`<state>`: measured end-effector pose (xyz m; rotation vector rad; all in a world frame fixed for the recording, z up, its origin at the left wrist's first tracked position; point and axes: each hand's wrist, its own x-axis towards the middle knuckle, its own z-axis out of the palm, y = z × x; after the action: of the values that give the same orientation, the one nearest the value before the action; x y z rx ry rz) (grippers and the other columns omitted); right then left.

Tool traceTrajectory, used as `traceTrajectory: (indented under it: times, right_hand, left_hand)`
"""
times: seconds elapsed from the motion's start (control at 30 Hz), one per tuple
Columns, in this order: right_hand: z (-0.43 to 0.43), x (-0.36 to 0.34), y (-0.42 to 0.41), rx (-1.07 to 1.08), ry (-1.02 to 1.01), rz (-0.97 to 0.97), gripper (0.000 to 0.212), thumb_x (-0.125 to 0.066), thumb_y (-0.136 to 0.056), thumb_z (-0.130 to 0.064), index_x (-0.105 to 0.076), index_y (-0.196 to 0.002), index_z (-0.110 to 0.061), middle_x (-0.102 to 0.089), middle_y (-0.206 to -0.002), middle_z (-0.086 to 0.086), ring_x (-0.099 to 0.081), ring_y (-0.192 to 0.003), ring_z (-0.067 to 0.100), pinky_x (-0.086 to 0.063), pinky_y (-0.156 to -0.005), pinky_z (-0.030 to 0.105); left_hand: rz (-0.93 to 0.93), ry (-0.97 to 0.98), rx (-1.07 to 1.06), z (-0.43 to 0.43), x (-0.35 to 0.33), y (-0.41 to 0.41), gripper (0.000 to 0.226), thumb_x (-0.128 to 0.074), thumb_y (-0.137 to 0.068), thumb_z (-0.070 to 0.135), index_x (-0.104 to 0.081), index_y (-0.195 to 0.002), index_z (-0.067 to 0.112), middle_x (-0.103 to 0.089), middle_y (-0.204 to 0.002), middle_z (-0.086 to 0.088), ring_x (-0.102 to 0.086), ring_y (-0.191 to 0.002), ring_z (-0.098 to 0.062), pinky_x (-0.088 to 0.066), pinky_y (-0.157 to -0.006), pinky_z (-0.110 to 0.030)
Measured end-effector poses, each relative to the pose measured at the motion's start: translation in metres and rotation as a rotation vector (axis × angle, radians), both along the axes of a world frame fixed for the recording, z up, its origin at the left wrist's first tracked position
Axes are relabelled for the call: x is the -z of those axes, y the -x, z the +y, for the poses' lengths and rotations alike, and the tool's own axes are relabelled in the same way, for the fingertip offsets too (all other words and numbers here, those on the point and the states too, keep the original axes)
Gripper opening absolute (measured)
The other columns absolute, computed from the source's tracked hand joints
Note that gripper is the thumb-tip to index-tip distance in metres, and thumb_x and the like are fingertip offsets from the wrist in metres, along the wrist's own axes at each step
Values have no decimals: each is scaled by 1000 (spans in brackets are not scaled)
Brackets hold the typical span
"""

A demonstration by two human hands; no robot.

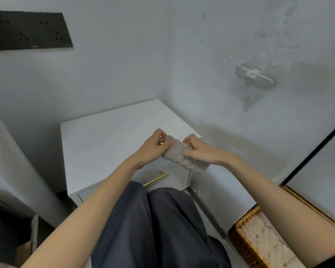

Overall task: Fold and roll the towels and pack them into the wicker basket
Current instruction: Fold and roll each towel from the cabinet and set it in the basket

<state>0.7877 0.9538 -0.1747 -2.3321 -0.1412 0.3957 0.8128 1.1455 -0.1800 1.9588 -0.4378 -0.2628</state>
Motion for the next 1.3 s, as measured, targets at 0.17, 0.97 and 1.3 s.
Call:
traceTrajectory:
  times: [0.17,0.97,1.3]
  right_hand:
    - [-47,15,49,90,-8,-16,23,-46,-95,-24,-38,-114,-14,-49,-96,-2,-46,-81,9,-40,-72,28]
    - [-290,247,262,1387,-328,225,32,-49,-91,-22,-29,-67,-17,-29,-60,2,-28,-50,13,-23,-47,27]
    - [-372,338,237,1713,-161,236,27,-40,-97,-14,-41,-121,-1,-47,-112,15,-50,-94,25,-42,-83,39]
  left_hand:
    - [19,-40,130,-52,6,20,18,-52,-96,29,-46,-103,14,-56,-85,0,-50,-75,-9,-41,-64,-18]
    - [116,-300,637,-289,151,124,23,-49,-97,27,-51,-119,20,-55,-113,8,-51,-99,-8,-40,-74,-16]
    - [166,-313,684,-345,211,121,27,-49,-97,26,-50,-124,22,-53,-112,13,-50,-95,2,-38,-67,-8]
